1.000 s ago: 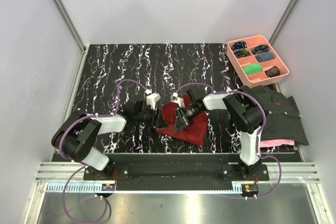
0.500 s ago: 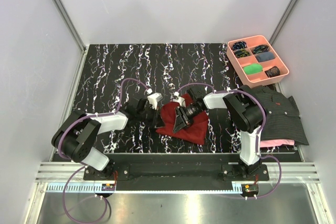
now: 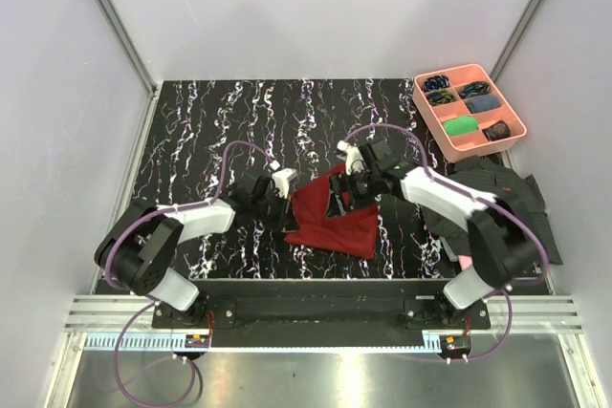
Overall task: Fold the napkin, place the utensils inside, and roll it up
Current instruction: Roll the napkin at the center of the board.
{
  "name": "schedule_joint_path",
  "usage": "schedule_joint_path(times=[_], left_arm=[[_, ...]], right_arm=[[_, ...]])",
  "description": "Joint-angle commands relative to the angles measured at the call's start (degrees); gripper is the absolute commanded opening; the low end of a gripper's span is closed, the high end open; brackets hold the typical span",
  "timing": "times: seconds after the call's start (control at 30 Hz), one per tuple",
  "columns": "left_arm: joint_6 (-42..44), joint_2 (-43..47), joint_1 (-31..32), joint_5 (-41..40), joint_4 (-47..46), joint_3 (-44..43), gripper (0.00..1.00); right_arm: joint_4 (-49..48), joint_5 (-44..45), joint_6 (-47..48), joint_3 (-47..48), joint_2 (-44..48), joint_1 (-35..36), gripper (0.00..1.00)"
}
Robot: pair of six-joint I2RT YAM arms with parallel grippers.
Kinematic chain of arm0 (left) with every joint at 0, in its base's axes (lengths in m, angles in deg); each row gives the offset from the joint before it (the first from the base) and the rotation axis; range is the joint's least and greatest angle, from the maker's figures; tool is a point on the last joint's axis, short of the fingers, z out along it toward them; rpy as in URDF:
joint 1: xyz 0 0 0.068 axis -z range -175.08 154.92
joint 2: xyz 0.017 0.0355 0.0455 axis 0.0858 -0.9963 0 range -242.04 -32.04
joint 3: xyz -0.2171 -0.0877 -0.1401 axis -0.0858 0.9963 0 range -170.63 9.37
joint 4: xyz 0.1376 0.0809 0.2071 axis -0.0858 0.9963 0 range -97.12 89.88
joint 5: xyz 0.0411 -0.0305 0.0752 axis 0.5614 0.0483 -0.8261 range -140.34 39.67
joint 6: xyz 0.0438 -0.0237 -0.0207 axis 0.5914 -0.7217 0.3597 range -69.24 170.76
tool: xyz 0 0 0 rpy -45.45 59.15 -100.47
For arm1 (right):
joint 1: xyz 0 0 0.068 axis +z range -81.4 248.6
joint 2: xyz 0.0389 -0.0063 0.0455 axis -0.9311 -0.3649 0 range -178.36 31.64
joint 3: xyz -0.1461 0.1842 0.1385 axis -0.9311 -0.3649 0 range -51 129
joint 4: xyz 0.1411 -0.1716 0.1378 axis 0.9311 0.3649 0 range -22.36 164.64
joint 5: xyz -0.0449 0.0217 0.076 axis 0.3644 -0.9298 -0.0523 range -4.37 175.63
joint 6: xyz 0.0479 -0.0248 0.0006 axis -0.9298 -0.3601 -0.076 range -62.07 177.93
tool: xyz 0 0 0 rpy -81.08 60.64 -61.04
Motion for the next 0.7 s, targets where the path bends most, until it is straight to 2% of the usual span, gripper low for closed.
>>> schedule_joint_path(times=[0.0, 0.23, 0.67], left_arm=[[0.6, -1.5, 0.1, -2.6, 5.0, -3.5, 0.0], [0.3, -3.5, 0.1, -4.3, 10.6, -7.5, 0.0], [-0.2, -4.0, -0.4, -4.6, 12.1, -8.1, 0.0]], right_arm=[[6.6, 11.8, -1.5, -2.0, 9.5, 1.6, 0.84], [10.3, 20.3, -5.7, -2.6, 10.1, 10.5, 0.85], [10.8, 22.1, -10.9, -6.5, 7.2, 14.6, 0.84]])
